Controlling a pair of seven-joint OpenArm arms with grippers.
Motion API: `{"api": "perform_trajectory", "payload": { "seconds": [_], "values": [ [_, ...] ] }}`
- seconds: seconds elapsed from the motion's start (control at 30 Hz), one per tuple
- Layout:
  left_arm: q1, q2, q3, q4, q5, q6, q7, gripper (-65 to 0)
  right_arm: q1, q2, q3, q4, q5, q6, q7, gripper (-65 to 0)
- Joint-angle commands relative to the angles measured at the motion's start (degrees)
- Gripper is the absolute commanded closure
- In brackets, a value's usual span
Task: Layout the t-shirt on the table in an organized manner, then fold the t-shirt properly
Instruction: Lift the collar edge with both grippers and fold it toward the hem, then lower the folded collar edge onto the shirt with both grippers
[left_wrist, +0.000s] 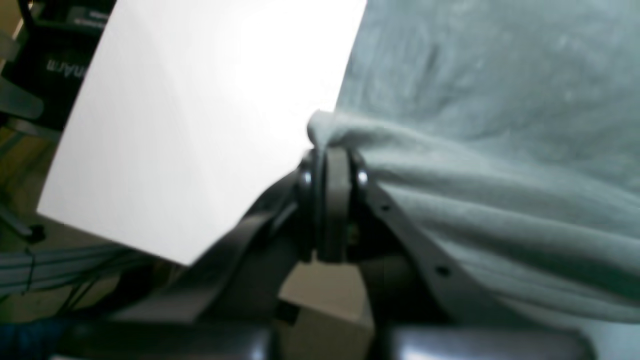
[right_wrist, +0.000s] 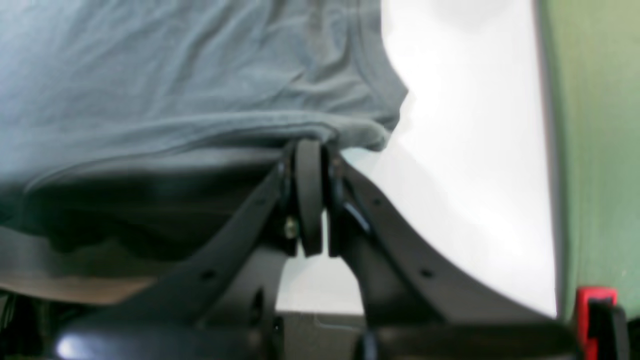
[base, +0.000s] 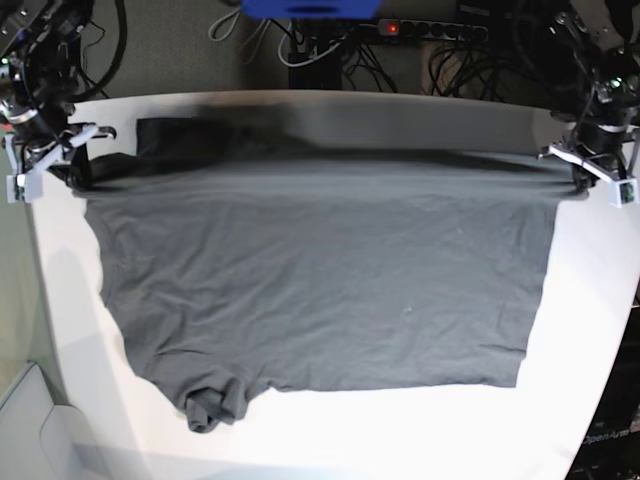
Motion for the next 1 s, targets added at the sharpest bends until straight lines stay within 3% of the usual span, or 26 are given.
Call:
{"api": "perform_trajectory", "payload": {
  "seconds": [0.0, 0.27, 0.57, 0.83, 0.97],
  "values": [
    [-1.39, -0.87, -0.28, 0.64, 0.13, 0.4, -1.52, -0.2, 0.72, 0.74, -0.76, 0.7, 0.95, -0.21, 1.4, 0.0],
    [-7.99, -0.87, -0.19, -3.67, 0.13, 0.57, -1.52, -0.2, 5.38, 1.62, -4.8, -1.15, 0.95, -0.21, 1.4, 0.0],
    [-14.32, -0.96, -0.1, -8.59, 0.13, 0.92, -1.52, -0.2, 14.44, 4.61, -5.06, -9.32, -6.08, -0.21, 1.67, 0.0],
    [-21.44, -1.23, -0.02, -14.75, 0.13, 0.92, -1.43, -0.2, 20.86, 4.79, -5.06, -15.12, -11.1, -0.21, 1.93, 0.0],
    [-22.93, -1.31, 3.33, -16.15, 0.21, 1.01, -1.78, -0.2, 23.23, 4.87, -5.15, -17.85, -11.62, -0.21, 2.02, 0.0]
  ]
}}
